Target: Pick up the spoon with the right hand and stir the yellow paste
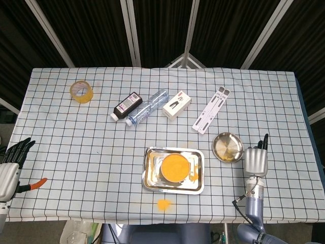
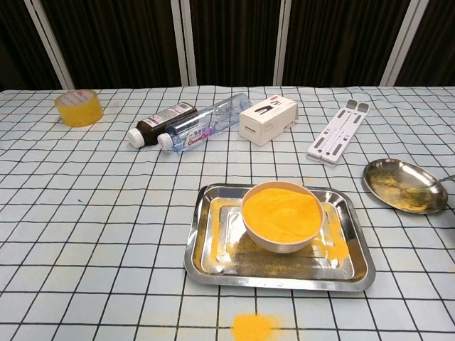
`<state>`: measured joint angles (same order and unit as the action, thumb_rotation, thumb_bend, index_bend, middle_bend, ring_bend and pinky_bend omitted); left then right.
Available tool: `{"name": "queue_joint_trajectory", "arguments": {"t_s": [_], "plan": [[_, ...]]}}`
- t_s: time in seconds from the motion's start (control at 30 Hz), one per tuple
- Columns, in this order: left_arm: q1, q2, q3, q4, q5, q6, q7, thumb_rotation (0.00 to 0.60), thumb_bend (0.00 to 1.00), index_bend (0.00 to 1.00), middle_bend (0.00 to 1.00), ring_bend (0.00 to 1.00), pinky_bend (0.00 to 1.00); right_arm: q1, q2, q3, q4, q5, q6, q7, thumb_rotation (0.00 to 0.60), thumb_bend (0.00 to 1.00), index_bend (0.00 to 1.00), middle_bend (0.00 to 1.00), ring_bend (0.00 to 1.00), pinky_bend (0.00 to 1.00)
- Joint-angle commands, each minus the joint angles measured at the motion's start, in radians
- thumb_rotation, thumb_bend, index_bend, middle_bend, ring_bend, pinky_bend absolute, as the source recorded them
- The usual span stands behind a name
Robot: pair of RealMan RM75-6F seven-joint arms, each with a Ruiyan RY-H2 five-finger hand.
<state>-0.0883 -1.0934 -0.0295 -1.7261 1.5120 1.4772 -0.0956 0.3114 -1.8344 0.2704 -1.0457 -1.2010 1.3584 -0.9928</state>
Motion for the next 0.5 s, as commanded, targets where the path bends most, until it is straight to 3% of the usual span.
{"name": "queue_joint_trajectory", "arguments": {"t_s": [0.03, 0.13, 0.5], "plan": [[0.0, 0.0, -0.001, -0.001, -0.001, 0.0, 0.001, 0.6, 0.0, 0.0, 0.0, 0.0, 0.0, 0.012, -0.014, -0.004, 0.015, 0.0, 0.0, 0.009, 0.6, 0.86, 0.64, 0.58, 0.27, 0.0], [0.001, 0.0, -0.002, -0.001, -0.003, 0.001, 0.0, 0.6, 0.0, 0.0, 0.0, 0.0, 0.0, 0.019, -0.024, -0.008, 0.022, 0.002, 0.002, 0.011, 0.6, 0.74, 0.5, 0.48, 0.24, 0.0], [0.0, 0.001, -0.001, -0.002, -0.004, -0.001, 0.001, 0.6, 0.0, 0.0, 0.0, 0.0, 0.0, 0.035, -0.02, -0.016, 0.01, 0.007, 0.023, -0.016, 0.6, 0.59, 0.13, 0.22, 0.04, 0.0]]}}
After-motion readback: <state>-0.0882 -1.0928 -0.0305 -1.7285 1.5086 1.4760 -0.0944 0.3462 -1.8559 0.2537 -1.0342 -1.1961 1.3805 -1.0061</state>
